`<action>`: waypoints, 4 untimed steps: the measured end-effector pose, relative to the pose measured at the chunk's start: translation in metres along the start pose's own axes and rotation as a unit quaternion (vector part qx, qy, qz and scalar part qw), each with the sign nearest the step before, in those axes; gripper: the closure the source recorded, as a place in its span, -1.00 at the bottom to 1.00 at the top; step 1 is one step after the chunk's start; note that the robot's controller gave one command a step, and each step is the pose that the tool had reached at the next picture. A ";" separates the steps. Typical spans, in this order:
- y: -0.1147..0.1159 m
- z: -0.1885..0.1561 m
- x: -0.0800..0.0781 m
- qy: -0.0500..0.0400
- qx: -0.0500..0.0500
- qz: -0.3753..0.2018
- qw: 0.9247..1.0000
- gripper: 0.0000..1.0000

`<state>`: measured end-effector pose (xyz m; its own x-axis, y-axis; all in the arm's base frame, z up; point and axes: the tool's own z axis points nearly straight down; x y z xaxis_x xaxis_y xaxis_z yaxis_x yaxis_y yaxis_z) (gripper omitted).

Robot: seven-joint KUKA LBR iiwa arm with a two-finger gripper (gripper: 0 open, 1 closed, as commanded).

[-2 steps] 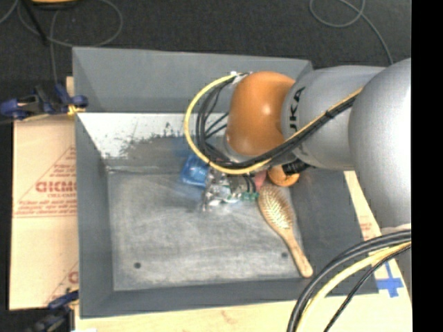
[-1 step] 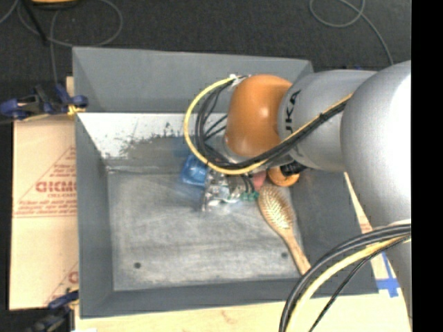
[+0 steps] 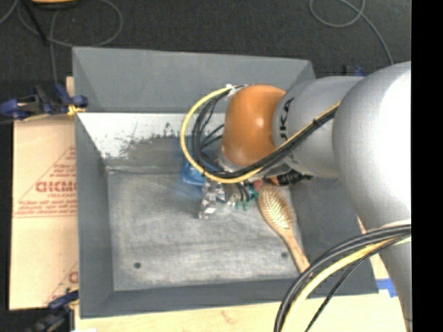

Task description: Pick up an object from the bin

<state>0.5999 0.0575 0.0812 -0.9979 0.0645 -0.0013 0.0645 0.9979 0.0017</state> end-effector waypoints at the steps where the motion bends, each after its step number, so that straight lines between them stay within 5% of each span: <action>1: 0.000 0.005 -0.005 -0.001 0.000 -0.015 1.000 1.00; 2: -0.007 -0.017 0.010 0.001 0.000 0.029 1.000 1.00; 3: -0.018 -0.045 -0.020 0.000 0.000 0.106 0.994 1.00; 4: -0.030 -0.082 -0.039 -0.001 0.001 0.091 0.996 1.00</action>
Offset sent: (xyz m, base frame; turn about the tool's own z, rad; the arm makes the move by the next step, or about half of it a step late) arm -0.0222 -0.0097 0.0416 0.1362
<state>0.6372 0.0244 0.1629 -0.9698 0.2439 -0.0040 0.2439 0.9698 -0.0005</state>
